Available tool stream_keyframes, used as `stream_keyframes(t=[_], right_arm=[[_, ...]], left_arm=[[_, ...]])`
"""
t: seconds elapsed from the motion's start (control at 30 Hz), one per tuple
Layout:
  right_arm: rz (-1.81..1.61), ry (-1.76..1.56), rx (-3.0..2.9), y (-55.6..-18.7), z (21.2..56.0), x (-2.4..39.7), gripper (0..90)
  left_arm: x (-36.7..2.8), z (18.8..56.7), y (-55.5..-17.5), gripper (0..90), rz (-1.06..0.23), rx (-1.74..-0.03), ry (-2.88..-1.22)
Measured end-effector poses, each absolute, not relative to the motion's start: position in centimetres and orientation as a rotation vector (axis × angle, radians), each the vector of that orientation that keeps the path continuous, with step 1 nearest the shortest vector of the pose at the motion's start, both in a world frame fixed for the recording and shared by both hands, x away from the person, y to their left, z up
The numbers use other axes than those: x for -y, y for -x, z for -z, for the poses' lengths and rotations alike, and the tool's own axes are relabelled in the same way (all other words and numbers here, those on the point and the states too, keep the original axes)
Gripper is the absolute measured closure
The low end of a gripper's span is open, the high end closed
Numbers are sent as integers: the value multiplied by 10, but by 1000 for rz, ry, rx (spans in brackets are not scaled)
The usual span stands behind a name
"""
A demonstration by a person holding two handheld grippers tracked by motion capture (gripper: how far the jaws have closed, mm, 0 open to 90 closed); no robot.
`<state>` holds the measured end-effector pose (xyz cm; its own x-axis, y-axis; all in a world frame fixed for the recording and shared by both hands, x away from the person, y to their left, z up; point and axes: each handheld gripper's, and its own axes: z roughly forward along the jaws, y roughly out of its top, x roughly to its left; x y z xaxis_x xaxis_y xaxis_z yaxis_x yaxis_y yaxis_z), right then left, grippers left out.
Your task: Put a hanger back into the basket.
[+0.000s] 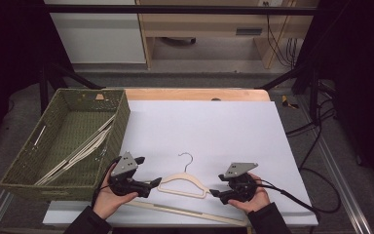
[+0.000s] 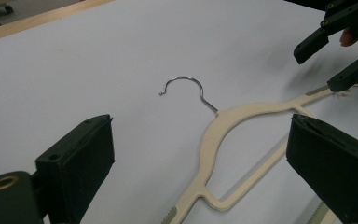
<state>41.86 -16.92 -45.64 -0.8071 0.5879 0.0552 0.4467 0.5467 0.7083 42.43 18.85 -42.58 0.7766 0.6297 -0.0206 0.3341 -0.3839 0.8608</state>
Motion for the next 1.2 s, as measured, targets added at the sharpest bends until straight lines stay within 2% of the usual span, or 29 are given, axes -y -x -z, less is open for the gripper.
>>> stream_keyframes(t=[0.6, 0.83, 1.2], right_arm=[[-926, -755, -2725, -417, 469, 163, 715], [-924, -735, -2755, -417, 469, 163, 788], [-938, -686, -2791, -419, 465, 166, 800]], left_arm=[[-186, 432, -425, 88, -361, -720, -2023], [-181, 435, -426, 95, -343, -715, -2039], [-168, 440, -432, 108, -308, -698, -2094]])
